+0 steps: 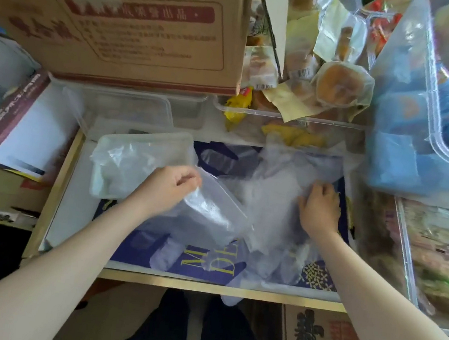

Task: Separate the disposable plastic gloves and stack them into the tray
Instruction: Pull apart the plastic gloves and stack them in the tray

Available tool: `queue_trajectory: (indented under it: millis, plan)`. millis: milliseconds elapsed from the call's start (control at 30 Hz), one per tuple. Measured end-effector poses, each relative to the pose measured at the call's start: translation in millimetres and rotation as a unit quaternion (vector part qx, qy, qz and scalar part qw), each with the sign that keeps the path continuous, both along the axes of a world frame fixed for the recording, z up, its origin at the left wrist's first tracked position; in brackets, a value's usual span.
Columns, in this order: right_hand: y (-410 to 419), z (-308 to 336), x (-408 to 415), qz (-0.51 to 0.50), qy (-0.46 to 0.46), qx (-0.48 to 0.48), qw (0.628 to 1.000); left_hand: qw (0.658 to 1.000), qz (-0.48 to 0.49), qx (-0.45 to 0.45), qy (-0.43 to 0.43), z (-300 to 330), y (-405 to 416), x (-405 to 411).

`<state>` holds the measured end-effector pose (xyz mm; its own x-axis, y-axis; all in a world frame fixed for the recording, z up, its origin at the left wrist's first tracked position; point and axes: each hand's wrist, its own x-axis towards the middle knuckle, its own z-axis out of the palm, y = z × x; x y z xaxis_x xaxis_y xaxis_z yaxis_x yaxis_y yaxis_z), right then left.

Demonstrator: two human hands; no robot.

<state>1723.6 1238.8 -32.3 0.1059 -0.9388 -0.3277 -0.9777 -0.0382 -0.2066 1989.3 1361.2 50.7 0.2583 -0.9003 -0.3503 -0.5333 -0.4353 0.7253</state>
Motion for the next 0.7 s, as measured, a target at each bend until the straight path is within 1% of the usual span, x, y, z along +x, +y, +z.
queue_trajectory:
  millis: [133,233,300,333,400,467,500,633,700]
  plan:
    - [-18,-7,4,-0.038,-0.015,0.011,0.999,0.997,-0.067,0.032,-0.006,-6,-1,-9]
    - [-26,-5,5,-0.102,-0.082,0.031,0.991,0.995,-0.092,0.038,-0.007,-5,-4,-17]
    - [-25,0,6,-0.117,-0.125,0.035,0.985,0.993,-0.109,0.034,-0.008,-5,-7,-20]
    - [-23,5,6,-0.111,-0.149,0.025,0.982,0.993,-0.117,0.032,-0.01,-5,-8,-21]
    - [-19,15,2,-0.065,-0.215,-0.029,0.974,0.992,-0.124,0.018,-0.011,-5,-10,-23]
    - [-14,29,-2,-0.019,-0.291,-0.1,0.951,0.993,-0.116,-0.008,-0.012,-4,-14,-24]
    - [-12,39,-4,0.006,-0.315,-0.138,0.939,0.994,-0.108,-0.022,-0.015,-3,-16,-24]
    - [-4,73,-5,0.092,-0.344,-0.251,0.9,0.996,-0.051,-0.064,-0.036,4,-25,-20]
    - [2,91,-2,0.111,-0.373,-0.276,0.879,0.995,-0.026,-0.084,-0.05,10,-27,-13]
